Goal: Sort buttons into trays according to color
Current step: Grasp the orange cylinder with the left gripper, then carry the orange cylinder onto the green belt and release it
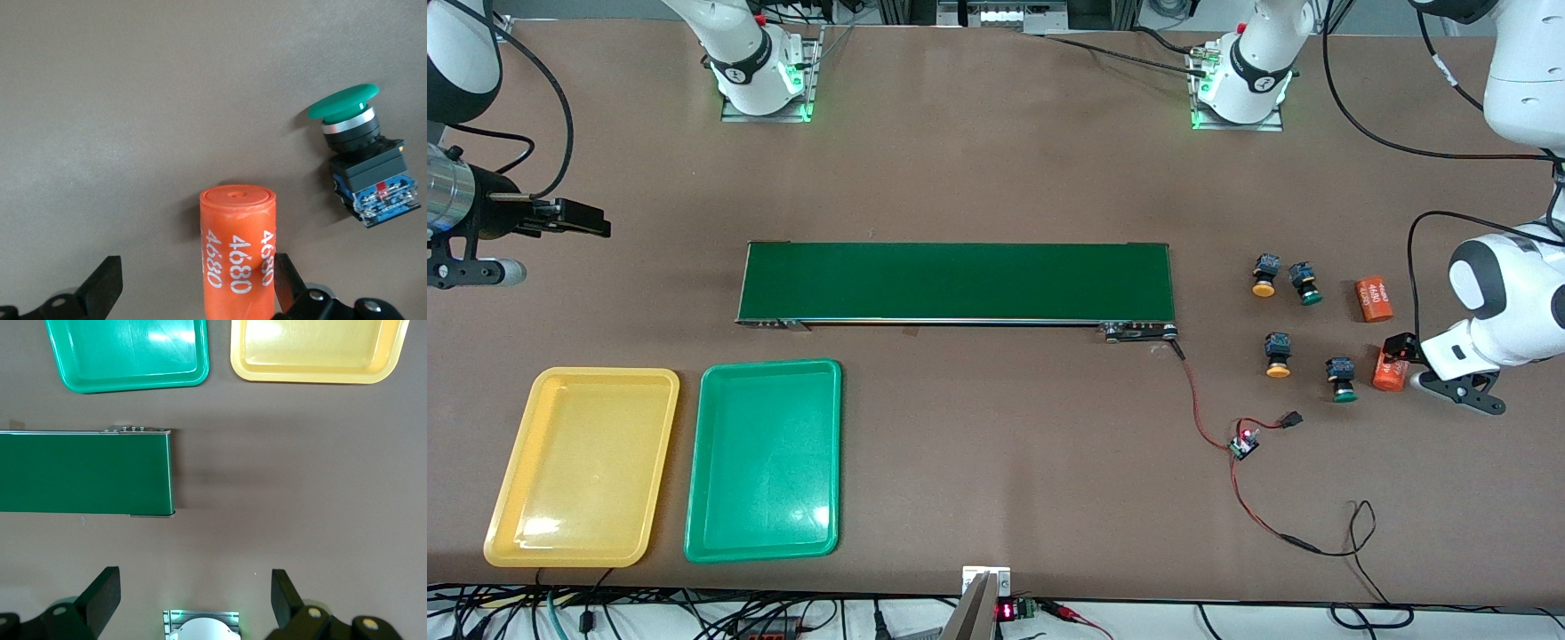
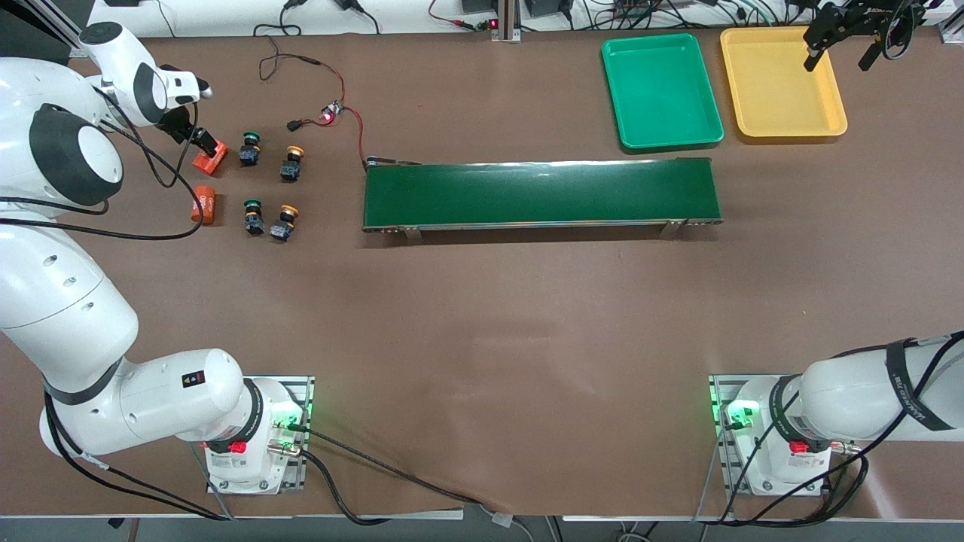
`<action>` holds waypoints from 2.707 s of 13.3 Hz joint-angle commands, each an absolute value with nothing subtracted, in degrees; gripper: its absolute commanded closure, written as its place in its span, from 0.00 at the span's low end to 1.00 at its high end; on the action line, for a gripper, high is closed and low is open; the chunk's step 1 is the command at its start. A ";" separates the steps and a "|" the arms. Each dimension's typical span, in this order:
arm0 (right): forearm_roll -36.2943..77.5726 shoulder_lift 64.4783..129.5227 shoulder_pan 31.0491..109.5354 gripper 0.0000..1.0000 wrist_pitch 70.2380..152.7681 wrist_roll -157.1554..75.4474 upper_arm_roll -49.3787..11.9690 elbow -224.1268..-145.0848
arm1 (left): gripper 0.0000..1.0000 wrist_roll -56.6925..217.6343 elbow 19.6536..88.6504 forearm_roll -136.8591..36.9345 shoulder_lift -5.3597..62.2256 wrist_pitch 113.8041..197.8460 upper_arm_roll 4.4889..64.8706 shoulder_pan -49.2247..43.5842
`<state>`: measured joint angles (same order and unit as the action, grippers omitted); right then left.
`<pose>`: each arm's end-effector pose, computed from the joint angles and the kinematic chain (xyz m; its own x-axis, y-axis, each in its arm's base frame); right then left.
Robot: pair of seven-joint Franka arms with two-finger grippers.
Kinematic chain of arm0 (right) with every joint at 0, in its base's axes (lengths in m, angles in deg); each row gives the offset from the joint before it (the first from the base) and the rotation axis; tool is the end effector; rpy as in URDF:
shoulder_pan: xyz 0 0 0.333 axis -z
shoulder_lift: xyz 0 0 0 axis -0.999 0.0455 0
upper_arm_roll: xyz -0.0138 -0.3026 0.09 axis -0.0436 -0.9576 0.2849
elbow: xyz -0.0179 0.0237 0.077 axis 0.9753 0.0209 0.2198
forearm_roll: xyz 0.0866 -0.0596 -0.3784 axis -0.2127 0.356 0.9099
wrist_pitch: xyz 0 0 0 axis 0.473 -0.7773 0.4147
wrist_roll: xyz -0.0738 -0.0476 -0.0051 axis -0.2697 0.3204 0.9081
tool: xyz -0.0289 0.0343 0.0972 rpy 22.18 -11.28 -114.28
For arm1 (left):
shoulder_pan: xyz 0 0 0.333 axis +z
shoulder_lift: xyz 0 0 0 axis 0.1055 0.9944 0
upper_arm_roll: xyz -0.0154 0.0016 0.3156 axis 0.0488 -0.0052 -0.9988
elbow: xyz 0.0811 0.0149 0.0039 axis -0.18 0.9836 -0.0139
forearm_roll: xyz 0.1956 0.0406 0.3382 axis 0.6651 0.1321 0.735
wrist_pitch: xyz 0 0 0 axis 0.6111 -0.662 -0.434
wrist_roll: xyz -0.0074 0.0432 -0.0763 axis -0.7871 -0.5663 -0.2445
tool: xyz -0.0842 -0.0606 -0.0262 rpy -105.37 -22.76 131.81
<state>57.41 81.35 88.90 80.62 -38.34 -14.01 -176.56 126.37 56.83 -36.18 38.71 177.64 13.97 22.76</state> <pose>0.5759 -0.0219 0.5334 0.9698 0.0056 -0.2440 0.0028 -0.9999 -0.0116 0.6231 0.2149 0.2040 0.9109 -0.4101 -0.0456 -0.4124 -0.9085 -0.0675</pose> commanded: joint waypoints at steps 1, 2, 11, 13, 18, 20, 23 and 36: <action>56.96 81.36 89.41 0.00 79.73 -38.81 -13.70 -176.29 | 0.00 127.09 58.85 -35.61 36.74 177.62 14.95 23.54; 56.96 81.36 89.41 0.00 79.56 -38.81 -13.70 -176.37 | 0.01 127.26 59.38 -35.70 36.74 177.70 14.95 23.63; 57.13 71.72 88.89 0.00 84.97 -37.84 -13.61 -192.06 | 0.75 133.94 60.17 -35.61 34.56 174.47 17.40 24.51; 57.13 64.61 88.71 0.00 93.23 -37.84 -13.35 -203.21 | 0.74 134.12 56.07 -35.52 31.74 164.32 19.59 24.07; 56.87 56.14 88.45 0.00 102.32 -37.76 -13.17 -216.18 | 0.74 133.34 46.55 -35.43 29.97 138.01 27.41 24.07; 56.78 56.05 88.36 0.00 102.41 -37.76 -13.08 -216.45 | 0.74 136.47 46.64 -35.61 29.88 135.18 30.31 23.98; 56.61 56.57 88.36 0.00 104.68 -37.67 -11.85 -216.28 | 0.76 137.36 46.90 -35.52 30.05 131.92 36.99 23.90; 56.08 67.38 73.68 0.00 113.13 -12.88 -4.55 -210.57 | 0.79 148.71 58.57 -34.82 32.08 148.69 51.14 12.82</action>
<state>56.71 65.09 74.21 113.53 -13.24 -3.92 -213.36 146.62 55.36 -36.17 33.37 146.81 49.33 12.45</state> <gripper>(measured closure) 0.000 0.498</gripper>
